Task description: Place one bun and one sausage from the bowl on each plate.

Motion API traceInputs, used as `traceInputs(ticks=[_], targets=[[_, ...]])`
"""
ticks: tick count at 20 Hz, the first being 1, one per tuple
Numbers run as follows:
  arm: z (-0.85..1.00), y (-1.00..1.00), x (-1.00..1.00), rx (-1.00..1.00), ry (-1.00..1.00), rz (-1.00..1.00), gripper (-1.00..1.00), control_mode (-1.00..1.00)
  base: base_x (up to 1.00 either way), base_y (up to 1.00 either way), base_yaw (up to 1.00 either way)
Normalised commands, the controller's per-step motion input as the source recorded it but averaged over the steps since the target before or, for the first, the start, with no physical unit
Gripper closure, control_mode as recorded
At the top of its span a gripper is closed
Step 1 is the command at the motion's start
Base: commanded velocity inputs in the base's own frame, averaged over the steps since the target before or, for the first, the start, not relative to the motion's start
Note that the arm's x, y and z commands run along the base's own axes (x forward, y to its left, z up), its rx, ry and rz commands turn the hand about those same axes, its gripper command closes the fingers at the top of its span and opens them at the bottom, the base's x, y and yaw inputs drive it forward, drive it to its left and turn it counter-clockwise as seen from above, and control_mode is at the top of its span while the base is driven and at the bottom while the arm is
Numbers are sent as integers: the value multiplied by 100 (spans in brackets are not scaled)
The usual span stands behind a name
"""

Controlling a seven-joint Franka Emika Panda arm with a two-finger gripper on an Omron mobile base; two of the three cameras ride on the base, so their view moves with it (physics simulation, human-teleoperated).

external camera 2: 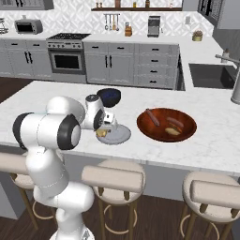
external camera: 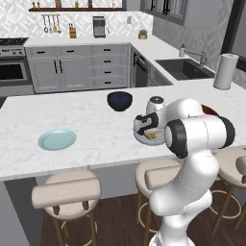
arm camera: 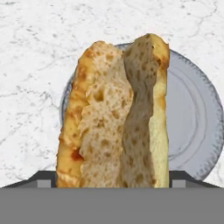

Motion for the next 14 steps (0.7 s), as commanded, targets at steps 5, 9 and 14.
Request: traceInputs(ticks=[5, 9, 14], targets=[[-23, 0, 3, 0, 0, 0, 100, -100, 0, 0, 0], [-19, 0, -3, 0, 0, 0, -100, -100, 0, 0, 0], [-8, 0, 0, 0, 0, 0, -100, -100, 0, 0, 0]])
